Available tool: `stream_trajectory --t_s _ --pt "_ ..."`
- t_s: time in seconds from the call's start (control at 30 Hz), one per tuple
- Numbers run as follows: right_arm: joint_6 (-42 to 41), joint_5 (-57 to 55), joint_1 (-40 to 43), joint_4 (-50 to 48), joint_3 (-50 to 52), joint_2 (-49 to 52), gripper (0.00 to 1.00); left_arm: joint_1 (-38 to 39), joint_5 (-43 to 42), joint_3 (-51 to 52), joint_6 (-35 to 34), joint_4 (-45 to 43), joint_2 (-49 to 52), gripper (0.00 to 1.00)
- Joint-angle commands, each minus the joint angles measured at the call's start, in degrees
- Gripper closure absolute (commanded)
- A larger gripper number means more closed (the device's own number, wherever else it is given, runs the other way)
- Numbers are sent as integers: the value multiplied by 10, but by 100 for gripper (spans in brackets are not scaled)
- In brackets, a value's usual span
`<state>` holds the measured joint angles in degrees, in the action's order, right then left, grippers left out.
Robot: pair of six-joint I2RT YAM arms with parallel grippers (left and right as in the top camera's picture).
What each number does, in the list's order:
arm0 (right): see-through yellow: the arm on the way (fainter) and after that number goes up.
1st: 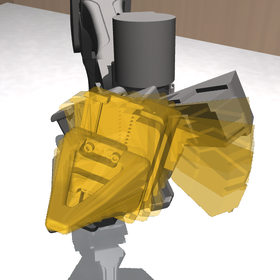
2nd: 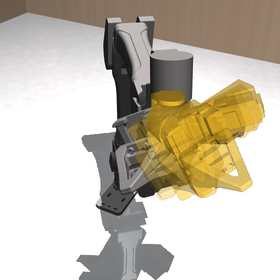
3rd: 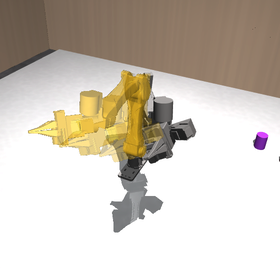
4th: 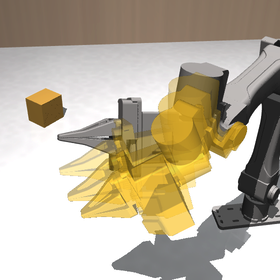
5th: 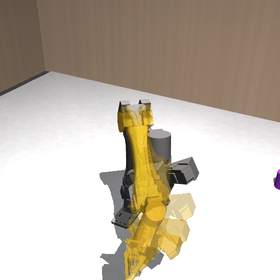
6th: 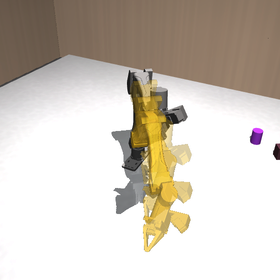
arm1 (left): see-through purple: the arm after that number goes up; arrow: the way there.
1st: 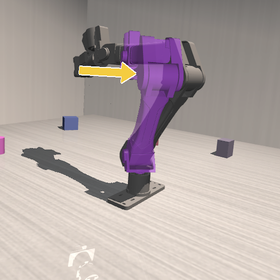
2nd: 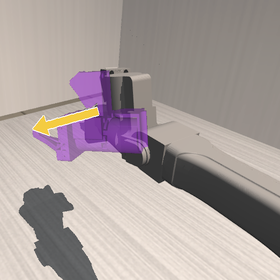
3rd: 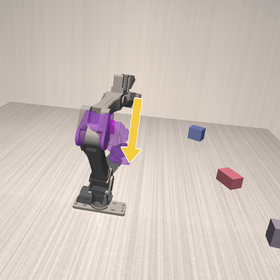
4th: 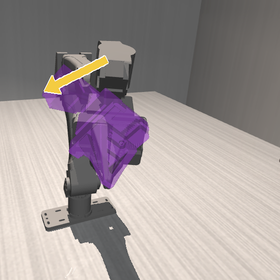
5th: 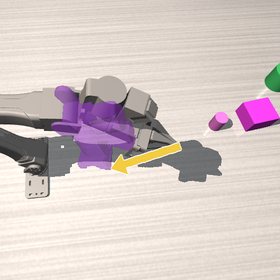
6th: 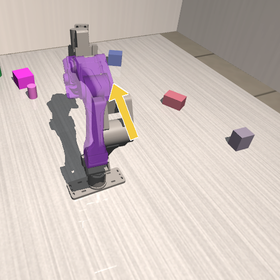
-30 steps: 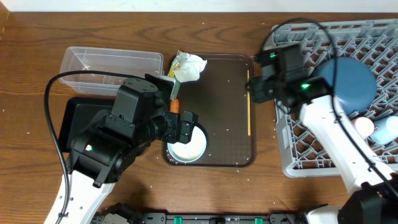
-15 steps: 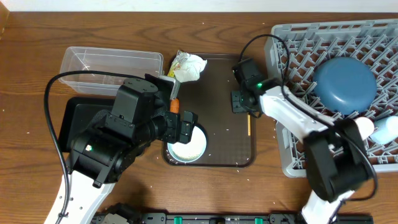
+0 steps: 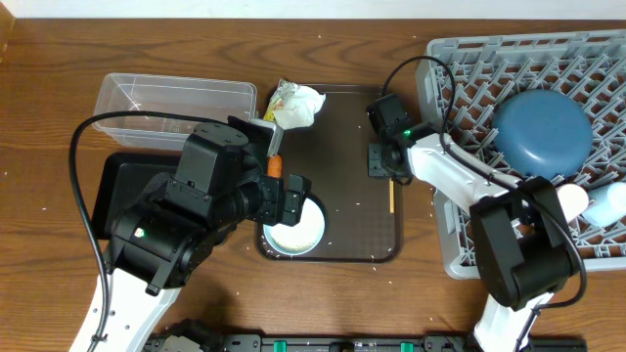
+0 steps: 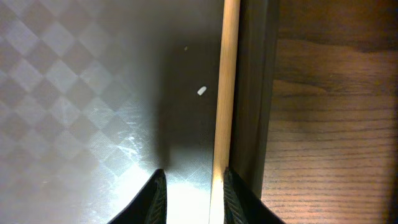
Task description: Sort waste into correct bins and load items into the dishwasher rack
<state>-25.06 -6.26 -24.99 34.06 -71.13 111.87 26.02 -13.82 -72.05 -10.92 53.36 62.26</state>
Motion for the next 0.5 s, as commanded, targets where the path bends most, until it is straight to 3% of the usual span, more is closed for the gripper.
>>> stream_trajectory --t_s 0.0,0.1,0.17,0.47 --pt "-13 -7 2 1 0 30 83 -2 -7 -8 -3 0 -5 2" --pt "-11 9 2 -2 0 33 88 -2 -7 -8 -3 0 -5 2" --pt "-7 11 2 -5 -4 27 99 -2 -7 -8 -3 0 -5 2" --pt "136 87 9 3 -18 -112 99 -2 -7 -8 -3 0 -5 2"
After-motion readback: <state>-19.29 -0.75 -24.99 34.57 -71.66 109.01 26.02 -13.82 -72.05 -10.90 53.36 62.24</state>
